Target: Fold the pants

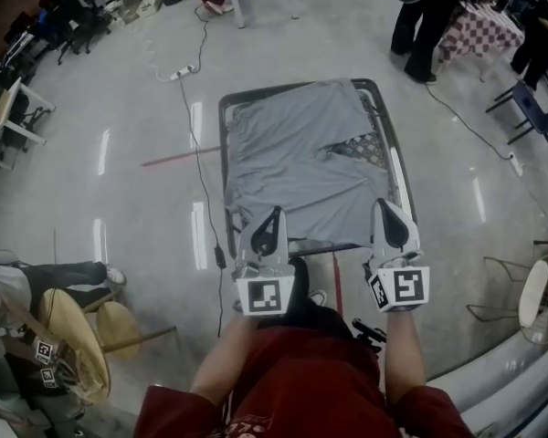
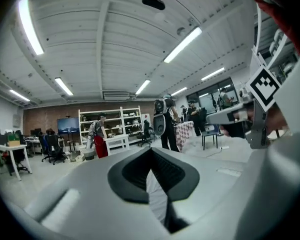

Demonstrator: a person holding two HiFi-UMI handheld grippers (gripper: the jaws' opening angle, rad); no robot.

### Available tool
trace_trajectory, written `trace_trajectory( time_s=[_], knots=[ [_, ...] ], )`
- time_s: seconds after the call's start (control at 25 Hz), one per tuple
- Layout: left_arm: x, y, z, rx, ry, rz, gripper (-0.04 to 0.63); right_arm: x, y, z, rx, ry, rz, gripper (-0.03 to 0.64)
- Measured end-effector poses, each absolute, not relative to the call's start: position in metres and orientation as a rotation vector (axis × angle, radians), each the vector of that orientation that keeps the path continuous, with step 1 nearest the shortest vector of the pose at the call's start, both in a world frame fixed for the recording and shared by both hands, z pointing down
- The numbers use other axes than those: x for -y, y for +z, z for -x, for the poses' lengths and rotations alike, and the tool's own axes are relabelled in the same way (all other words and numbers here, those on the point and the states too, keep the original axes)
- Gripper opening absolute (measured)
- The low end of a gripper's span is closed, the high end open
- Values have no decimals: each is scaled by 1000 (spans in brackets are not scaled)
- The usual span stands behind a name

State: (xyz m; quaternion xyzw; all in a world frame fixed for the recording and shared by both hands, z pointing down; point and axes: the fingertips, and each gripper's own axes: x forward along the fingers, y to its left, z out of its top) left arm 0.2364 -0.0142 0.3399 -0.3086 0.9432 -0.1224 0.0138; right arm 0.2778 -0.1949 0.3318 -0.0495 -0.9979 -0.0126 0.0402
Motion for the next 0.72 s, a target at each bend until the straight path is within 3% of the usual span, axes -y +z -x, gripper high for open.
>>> trace_trajectory(
  time_s=[0.12,0.56,0.72],
  knots=[
    [3,382,-242,-3003,-515,1005,6,190,367,-276,2976,-97,221,2],
    [-56,526,-235,-3124,-1101,1244,167,181,492,-282,2599,-319,464,94],
    [-70,565,-221,-3064,-1354,1339,190,180,531,-288,2479,-374,530,109]
  ],
)
